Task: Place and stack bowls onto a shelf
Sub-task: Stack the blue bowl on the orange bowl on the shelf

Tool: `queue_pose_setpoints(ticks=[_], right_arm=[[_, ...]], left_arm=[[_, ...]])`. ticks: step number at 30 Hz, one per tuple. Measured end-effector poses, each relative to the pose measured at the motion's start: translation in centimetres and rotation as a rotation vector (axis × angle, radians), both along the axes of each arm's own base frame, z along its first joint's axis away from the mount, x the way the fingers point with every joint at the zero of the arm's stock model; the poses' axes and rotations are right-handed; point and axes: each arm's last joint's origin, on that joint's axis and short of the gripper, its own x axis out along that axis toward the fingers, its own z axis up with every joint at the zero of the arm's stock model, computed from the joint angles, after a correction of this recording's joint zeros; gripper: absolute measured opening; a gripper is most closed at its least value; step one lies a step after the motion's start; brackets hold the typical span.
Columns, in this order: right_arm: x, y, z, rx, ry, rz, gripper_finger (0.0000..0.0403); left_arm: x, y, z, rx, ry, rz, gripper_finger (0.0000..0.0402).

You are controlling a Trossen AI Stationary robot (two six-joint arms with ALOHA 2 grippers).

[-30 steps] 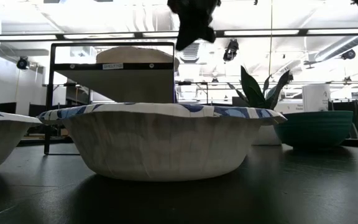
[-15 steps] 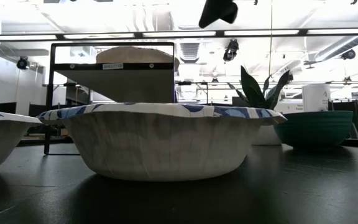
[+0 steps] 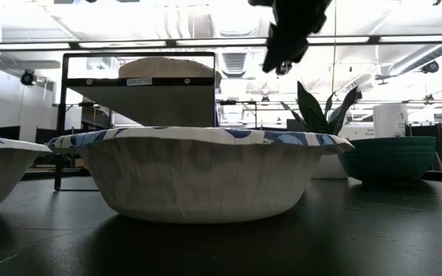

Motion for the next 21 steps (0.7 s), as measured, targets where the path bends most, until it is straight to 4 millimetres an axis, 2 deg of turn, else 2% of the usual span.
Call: queue_pose_setpoints(ticks=[6, 12, 17, 21], right_arm=[[0.0, -0.2, -2.8, -0.068, -0.003, 0.003, 0.0135], [-0.7, -1.2, -4.9, -0.188, 0.044, -0.032, 0.0181], [-1.1, -2.3, -7.1, -0.195, 0.026, -0.053, 0.0188], [-1.5, -3.3, -8.6, -0.199, 0.031, -0.078, 0.0175]], left_arm=[[0.0, 0.0, 0.0, -0.001, -0.004, 0.0, 0.0107], [0.0, 0.0, 0.1, -0.002, -0.007, 0.0, 0.0107], [0.1, 0.0, 0.1, -0.001, -0.015, -0.001, 0.0107], [0.1, 0.0, 0.3, -0.002, -0.028, -0.002, 0.0107]])
